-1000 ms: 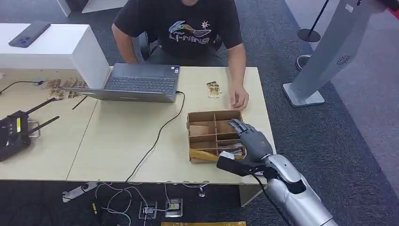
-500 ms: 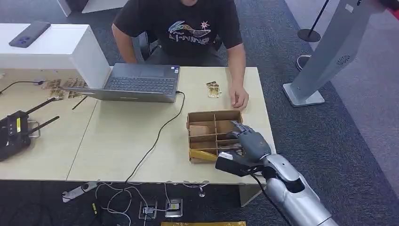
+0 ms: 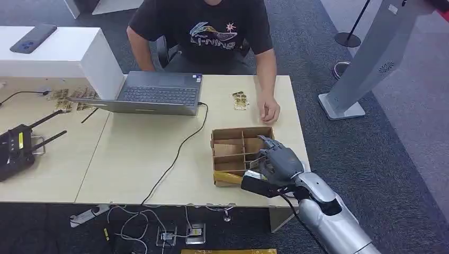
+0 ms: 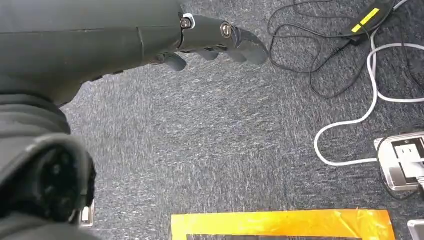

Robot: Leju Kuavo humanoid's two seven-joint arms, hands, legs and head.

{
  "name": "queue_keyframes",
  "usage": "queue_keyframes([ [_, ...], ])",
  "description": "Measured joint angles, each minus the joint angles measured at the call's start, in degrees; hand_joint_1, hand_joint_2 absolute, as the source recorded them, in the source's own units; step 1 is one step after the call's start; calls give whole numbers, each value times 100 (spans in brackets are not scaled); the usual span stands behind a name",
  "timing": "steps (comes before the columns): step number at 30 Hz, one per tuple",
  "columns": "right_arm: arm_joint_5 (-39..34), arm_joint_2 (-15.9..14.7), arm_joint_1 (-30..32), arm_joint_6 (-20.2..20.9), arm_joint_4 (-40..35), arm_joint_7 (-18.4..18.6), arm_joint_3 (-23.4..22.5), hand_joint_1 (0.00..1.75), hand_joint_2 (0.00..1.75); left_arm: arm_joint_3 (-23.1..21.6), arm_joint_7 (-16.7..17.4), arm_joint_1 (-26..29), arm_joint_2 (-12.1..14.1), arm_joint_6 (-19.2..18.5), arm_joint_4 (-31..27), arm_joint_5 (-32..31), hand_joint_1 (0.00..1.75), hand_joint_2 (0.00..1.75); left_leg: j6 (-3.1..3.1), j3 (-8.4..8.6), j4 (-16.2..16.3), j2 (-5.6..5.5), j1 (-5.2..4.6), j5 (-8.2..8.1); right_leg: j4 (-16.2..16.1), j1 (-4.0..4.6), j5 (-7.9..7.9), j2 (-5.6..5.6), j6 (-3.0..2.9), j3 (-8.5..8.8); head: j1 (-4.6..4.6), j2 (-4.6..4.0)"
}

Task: Pass the card to the sensor for recognition and then transmit it.

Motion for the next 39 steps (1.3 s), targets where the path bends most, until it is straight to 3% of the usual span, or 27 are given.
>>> queue_keyframes([
  [9,11,0,-142,-326,0,-130,-9,175,175,0,0,0,-17,20,0,13,0,0,0,0,0,0,0,0,0,0,0,2,0,-1,0,2],
  [14,-101,-33,-539,-1089,-4,-490,-228,175,175,0,-112,2,-22,37,0,2,0,0,0,1,1,9,-1,3,0,-2,12,13,-3,-7,-2,2],
  [20,-371,-297,-1428,-1952,-11,-918,-894,175,175,0,-225,6,-37,46,0,-59,0,0,0,0,8,14,-3,6,0,-3,21,16,-1,-7,0,2],
  [24,-498,-488,-1963,-1934,20,-1084,-1163,175,175,-2,-225,2,-44,46,0,-52,0,0,0,-3,9,15,-3,6,0,-4,21,18,-1,-8,0,0],
  [30,-387,-518,-2706,-1919,618,-1392,-1163,175,175,-24,-225,-46,-52,26,0,-33,0,0,1,-13,8,14,0,8,2,-2,22,12,-1,-7,0,2],
  [39,199,-57,-3681,-1919,2617,-1698,-546,175,175,-39,-225,-117,-74,-13,-13,72,0,0,-1,-23,8,-4,0,18,10,0,23,-8,-1,-14,0,2],
])
